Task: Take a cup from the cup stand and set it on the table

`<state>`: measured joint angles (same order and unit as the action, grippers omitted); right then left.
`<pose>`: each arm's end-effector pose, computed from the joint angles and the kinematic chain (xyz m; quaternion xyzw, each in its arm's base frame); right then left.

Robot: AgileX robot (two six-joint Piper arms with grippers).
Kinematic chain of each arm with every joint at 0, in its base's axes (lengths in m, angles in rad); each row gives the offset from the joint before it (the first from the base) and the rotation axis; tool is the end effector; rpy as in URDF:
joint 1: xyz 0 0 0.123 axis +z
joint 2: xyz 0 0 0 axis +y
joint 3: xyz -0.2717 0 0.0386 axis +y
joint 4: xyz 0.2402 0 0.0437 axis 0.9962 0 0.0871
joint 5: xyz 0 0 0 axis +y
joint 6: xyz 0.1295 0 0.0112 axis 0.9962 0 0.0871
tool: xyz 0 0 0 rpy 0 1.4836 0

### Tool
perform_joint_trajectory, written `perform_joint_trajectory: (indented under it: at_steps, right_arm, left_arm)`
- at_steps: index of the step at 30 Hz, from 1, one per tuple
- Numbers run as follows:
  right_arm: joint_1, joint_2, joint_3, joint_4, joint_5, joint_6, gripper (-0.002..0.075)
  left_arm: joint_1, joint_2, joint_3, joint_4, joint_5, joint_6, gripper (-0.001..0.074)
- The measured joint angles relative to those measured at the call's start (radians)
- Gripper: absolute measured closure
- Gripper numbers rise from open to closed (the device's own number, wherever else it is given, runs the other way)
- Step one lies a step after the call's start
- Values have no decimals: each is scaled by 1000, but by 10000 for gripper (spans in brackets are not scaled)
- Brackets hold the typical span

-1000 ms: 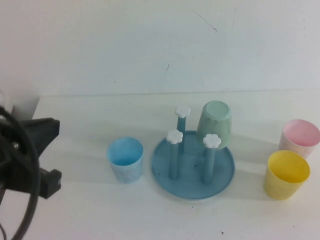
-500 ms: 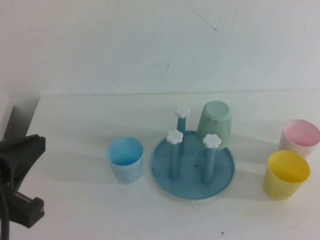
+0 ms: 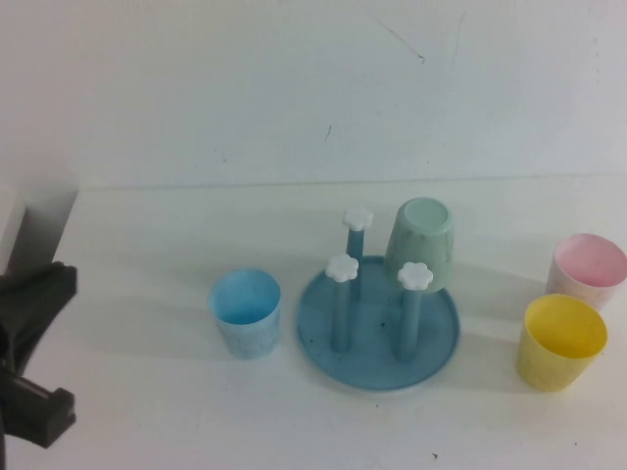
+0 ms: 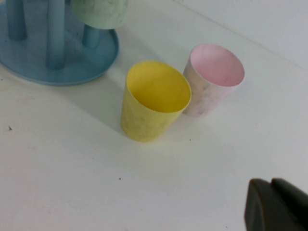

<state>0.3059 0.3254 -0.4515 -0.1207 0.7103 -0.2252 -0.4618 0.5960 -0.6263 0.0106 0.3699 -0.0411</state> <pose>0.1001 0.0209 0.2585 -0.2436 0.8226 -0.0365 0.5124 0.1447 -0.0715 0.3258 0.1677 0.7725 -0.1480 0.5943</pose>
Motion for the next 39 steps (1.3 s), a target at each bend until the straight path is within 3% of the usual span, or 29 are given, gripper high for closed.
perform_joint_trajectory:
  at_steps: [10, 18, 26, 35, 39]
  right_arm:
    - [0, 0, 0, 0, 2, 0, 725]
    - [0, 0, 0, 0, 2, 0, 725]
    - [0, 0, 0, 1, 4, 0, 725]
    - [0, 0, 0, 1, 4, 0, 725]
    - [0, 0, 0, 1, 4, 0, 725]
  left_arm:
    - [215, -218, 254, 27, -230, -11, 736]
    - [304, -412, 540, 4, -318, -43, 736]
    - [355, -593, 652, 0, -272, -89, 736]
    - [361, -605, 654, -74, -57, -92, 736]
    - [361, -605, 650, -91, -38, -69, 736]
